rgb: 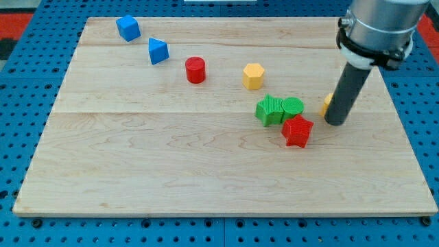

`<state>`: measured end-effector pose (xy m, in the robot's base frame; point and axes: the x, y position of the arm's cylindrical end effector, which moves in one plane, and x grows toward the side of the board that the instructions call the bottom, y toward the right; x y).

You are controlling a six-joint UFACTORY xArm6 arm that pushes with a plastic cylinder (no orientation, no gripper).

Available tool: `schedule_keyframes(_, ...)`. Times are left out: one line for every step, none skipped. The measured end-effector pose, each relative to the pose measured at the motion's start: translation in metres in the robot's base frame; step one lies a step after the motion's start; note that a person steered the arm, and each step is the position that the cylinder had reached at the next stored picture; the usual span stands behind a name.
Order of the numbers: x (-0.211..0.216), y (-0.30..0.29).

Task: Move the green blocks to the left of the board

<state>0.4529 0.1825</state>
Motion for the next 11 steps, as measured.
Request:
schedule_keyframes(-0.005,0.009)
schedule_keyframes(0.007,0.019)
schedule_keyframes(0.01,0.039)
schedule_keyframes(0.004,0.045)
schedule_keyframes(0.0,0.041)
schedule_keyframes(-0.001,0.027)
schedule_keyframes(0.0,-0.007)
schedule_keyframes(0.009,-0.061)
schedule_keyframes(0.006,-0.141)
schedule_keyframes(0.0,-0.195)
schedule_keyframes(0.019,-0.167)
